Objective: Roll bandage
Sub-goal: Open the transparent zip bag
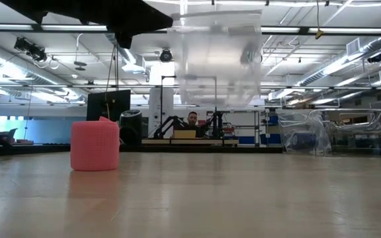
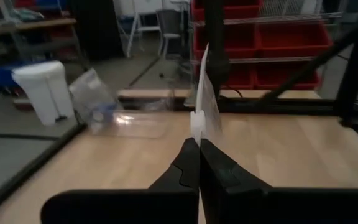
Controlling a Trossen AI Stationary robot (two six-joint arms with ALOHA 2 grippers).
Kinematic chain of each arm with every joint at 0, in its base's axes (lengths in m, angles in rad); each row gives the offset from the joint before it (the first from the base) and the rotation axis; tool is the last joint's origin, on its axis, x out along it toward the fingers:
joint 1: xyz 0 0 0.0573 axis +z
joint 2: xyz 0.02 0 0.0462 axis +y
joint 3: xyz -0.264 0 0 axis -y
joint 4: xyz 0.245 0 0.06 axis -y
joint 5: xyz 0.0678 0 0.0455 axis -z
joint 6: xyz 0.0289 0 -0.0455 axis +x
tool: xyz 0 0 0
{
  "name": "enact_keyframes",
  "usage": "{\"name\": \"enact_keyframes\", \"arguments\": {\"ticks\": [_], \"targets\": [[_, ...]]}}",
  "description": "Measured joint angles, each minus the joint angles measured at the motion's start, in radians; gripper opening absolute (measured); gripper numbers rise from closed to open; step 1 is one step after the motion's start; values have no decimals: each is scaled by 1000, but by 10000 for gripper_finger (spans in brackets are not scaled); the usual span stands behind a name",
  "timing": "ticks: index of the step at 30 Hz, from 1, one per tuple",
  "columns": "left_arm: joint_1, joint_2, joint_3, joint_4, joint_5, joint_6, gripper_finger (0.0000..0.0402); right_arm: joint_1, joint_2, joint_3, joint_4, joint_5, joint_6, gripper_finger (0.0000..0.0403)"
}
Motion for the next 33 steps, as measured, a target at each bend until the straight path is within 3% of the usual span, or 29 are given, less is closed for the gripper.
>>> {"name": "enact_keyframes", "arguments": {"ticks": [6, 10, 14, 21, 33], "targets": [[1, 0, 0, -40, 132, -36, 0, -86, 0, 0, -286, -476, 366, 31], [11, 0, 29, -175, 160, -67, 0, -157, 0, 0, -421, -633, 485, 21], [14, 0, 80, -319, 160, -87, 0, -219, 0, 0, -496, -771, 531, 42], [14, 3, 132, -400, 186, -82, 0, -279, 0, 0, -609, -874, 619, 97], [20, 69, 179, -426, 198, -58, 0, -308, 111, 0, -555, -866, 611, 92]]}}
